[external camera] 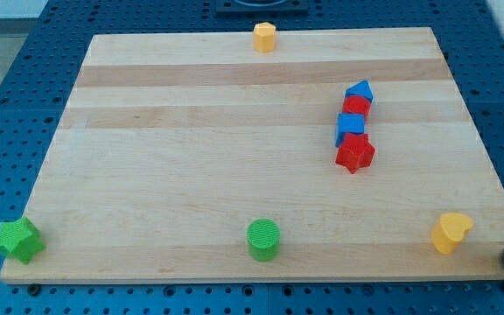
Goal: Move the arm close to the green star
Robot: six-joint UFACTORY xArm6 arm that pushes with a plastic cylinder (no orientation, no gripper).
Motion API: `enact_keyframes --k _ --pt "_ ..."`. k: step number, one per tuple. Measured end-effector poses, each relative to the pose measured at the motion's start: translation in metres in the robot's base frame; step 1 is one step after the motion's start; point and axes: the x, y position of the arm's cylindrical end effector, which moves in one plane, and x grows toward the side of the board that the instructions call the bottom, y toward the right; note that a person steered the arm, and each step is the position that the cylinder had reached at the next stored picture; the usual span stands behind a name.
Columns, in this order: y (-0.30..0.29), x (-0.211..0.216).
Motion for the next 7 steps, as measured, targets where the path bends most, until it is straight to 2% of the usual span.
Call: enact_keyframes --k 3,4,5,6,7 --pt "-0.263 0.000" --pt "-0.330 -0.007" --pt "-0.332 -0.019" --pt "-0.333 0.001" --pt "-0.338 0.001"
